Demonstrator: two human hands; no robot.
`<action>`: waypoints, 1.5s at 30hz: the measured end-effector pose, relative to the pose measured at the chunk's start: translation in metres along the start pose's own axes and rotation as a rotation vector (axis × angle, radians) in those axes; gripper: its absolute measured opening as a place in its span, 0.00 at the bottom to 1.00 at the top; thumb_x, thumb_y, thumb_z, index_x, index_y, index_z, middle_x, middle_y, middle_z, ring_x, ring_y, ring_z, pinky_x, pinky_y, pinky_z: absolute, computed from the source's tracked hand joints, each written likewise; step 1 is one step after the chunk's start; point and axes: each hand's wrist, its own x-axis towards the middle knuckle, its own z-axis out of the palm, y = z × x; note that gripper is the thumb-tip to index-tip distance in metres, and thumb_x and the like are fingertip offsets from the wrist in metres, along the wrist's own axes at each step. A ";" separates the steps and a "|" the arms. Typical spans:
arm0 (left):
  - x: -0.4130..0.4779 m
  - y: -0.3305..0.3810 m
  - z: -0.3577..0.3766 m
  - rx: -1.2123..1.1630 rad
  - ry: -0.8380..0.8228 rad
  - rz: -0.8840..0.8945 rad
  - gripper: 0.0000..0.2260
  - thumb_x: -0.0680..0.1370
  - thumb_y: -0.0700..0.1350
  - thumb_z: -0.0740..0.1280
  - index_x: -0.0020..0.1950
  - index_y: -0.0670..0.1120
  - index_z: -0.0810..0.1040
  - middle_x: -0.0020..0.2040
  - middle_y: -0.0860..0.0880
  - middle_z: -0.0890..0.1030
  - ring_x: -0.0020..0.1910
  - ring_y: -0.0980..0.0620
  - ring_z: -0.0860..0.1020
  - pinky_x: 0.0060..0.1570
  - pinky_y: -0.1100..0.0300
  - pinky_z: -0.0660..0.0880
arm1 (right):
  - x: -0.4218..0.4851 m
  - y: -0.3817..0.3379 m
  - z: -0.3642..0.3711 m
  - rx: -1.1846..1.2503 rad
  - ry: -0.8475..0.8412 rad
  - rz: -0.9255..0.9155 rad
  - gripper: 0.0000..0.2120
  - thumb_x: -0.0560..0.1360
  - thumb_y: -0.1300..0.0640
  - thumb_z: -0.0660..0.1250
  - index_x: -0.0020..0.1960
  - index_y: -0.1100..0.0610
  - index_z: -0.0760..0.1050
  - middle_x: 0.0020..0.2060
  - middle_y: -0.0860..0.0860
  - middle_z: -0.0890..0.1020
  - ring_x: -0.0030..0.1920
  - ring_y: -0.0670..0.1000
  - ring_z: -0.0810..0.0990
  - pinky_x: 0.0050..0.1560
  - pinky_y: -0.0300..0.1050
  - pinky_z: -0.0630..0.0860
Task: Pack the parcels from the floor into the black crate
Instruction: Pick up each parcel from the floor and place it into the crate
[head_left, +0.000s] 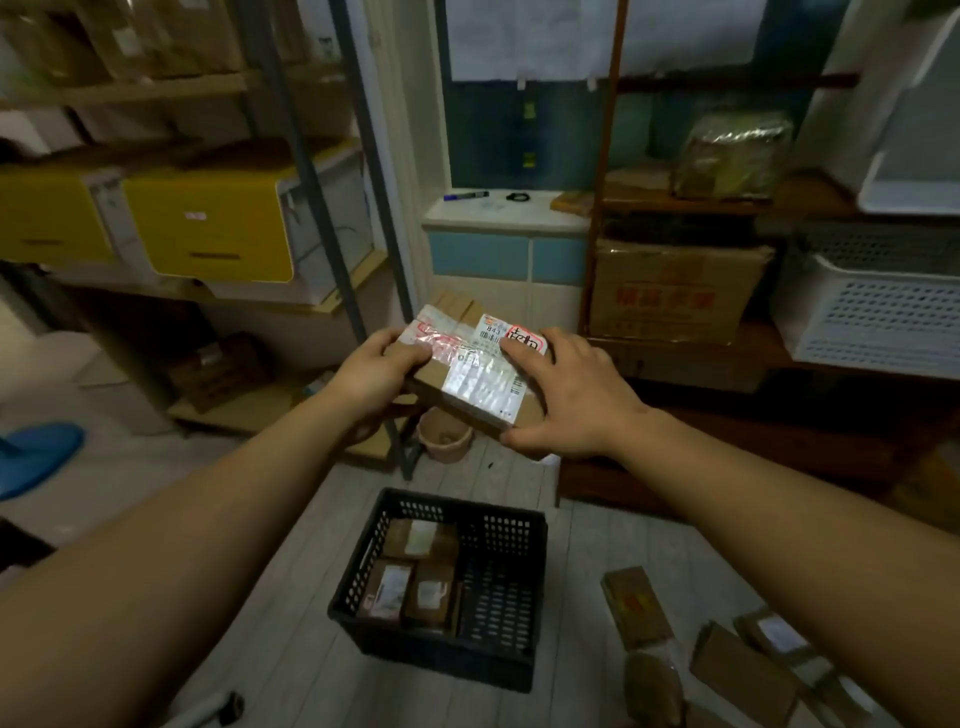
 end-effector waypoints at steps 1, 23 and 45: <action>0.009 -0.005 -0.002 -0.012 0.004 -0.024 0.11 0.79 0.46 0.64 0.61 0.51 0.70 0.49 0.48 0.80 0.47 0.47 0.80 0.47 0.49 0.78 | 0.007 0.000 0.009 0.004 -0.029 0.004 0.49 0.65 0.29 0.65 0.77 0.44 0.46 0.73 0.56 0.56 0.72 0.58 0.57 0.71 0.54 0.57; 0.231 -0.164 -0.076 0.250 -0.576 -0.391 0.24 0.76 0.39 0.67 0.69 0.51 0.64 0.56 0.43 0.76 0.51 0.44 0.79 0.50 0.50 0.80 | 0.148 -0.042 0.212 0.060 -0.448 0.330 0.52 0.66 0.30 0.66 0.76 0.43 0.36 0.77 0.58 0.43 0.76 0.60 0.43 0.73 0.62 0.43; 0.379 -0.707 0.021 1.319 -0.731 -0.285 0.44 0.69 0.70 0.58 0.77 0.55 0.41 0.78 0.45 0.38 0.75 0.38 0.38 0.73 0.37 0.45 | 0.130 0.091 0.764 0.073 -0.626 0.257 0.52 0.65 0.38 0.71 0.77 0.46 0.41 0.76 0.56 0.50 0.75 0.60 0.48 0.72 0.63 0.46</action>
